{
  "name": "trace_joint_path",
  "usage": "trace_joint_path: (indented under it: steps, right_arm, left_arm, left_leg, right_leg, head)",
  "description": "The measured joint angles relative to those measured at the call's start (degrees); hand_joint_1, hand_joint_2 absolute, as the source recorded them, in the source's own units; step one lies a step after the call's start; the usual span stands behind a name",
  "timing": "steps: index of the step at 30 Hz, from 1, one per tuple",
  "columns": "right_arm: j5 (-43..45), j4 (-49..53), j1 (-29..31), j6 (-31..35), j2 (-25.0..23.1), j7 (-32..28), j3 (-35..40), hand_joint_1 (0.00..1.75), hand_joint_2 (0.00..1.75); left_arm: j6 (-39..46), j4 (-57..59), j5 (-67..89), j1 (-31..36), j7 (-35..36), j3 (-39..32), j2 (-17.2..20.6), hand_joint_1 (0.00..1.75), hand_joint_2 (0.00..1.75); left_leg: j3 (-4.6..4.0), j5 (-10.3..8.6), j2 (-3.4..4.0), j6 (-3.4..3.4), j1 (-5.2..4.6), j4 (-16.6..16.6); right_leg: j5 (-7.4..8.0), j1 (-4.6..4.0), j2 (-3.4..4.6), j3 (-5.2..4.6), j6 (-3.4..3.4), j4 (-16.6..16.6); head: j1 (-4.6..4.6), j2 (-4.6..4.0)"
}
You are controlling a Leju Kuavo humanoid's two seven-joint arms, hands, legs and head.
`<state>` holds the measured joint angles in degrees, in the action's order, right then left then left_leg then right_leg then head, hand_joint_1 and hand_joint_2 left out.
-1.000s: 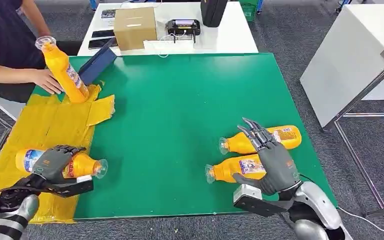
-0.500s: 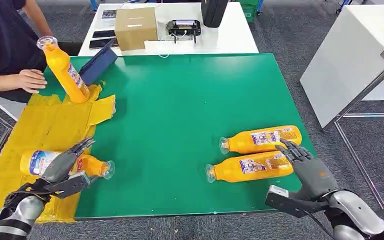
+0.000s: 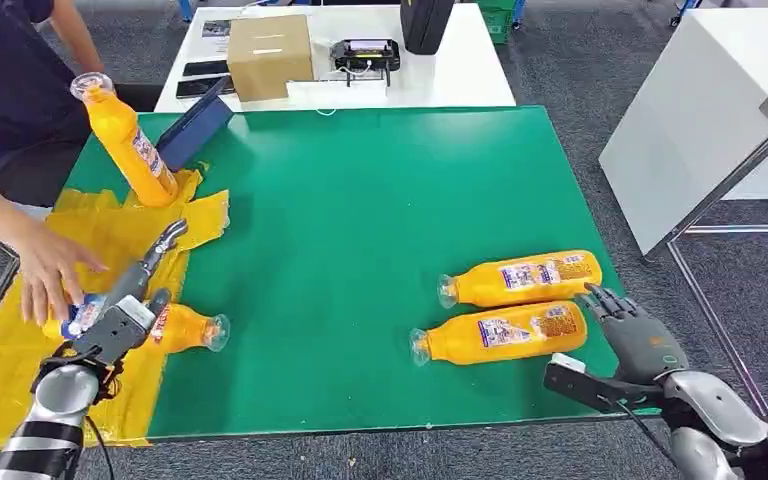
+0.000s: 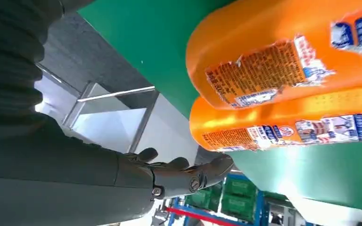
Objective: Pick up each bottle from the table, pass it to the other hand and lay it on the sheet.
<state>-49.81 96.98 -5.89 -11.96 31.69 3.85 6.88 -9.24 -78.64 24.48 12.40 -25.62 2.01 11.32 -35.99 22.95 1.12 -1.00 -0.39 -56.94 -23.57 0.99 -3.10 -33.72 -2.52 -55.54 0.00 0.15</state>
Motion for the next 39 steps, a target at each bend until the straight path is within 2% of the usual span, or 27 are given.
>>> trace_joint_path:
  steps: [9,16,26,27,28,39]
  right_arm:
    - [-0.83,-3.26,3.87,-0.26,-2.43,-0.44,1.97,0.0,1.75]
    - [-1.97,-5.45,7.66,-1.01,-4.09,-0.66,7.54,0.0,1.75]
    - [-1.27,-8.49,8.79,-2.49,-4.02,-0.66,12.75,0.02,1.75]
    - [-1.27,-8.92,8.8,-2.69,-4.0,-0.66,13.16,1.45,1.75]
    - [-1.33,-9.55,8.84,-3.21,-3.96,-0.7,13.68,1.73,1.75]
    - [0.19,-16.0,10.04,-4.37,-1.1,-1.86,18.73,1.75,1.75]
  left_arm:
    - [-1.03,-2.14,-1.4,0.03,-0.72,-0.22,-1.05,0.0,0.0]
    - [-1.6,-3.7,-1.75,0.29,-0.9,-0.07,-1.4,0.0,0.0]
    - [-1.75,-3.76,-2.1,1.52,-0.81,-0.07,-1.44,0.0,0.0]
    - [-1.75,-3.72,-2.12,1.87,-0.79,-0.04,-1.49,0.0,0.0]
    - [-1.81,-3.59,-2.21,2.39,-0.79,-0.04,-1.53,0.0,0.0]
    - [-2.38,0.81,-2.45,8.05,-0.11,2.71,-2.69,0.0,0.0]
  left_leg:
    - [-0.02,0.0,-0.01,0.0,0.0,0.0]
    - [-0.01,-0.01,0.01,0.01,0.01,0.0]
    - [-0.02,-0.01,0.0,0.0,0.01,0.0]
    - [-0.02,-0.01,-0.01,0.0,0.01,0.0]
    - [-0.02,-0.01,-0.01,0.0,0.01,0.0]
    - [0.39,0.03,0.05,-0.02,0.03,-0.01]
  right_leg:
    - [0.0,0.0,-0.01,0.0,0.0,-0.01]
    - [-0.01,-0.01,-0.02,-0.02,0.0,-0.01]
    - [-0.01,0.0,-0.02,-0.04,0.0,-0.01]
    - [-0.01,0.0,-0.03,-0.03,0.0,-0.01]
    - [-0.01,0.0,-0.04,-0.05,0.0,0.0]
    - [-0.03,-0.01,-0.01,0.14,0.02,0.06]
  head:
    - [0.02,0.0]
    - [0.02,0.0]
    - [0.02,0.0]
    - [0.02,0.0]
    - [0.0,0.0]
    - [-0.09,0.0]
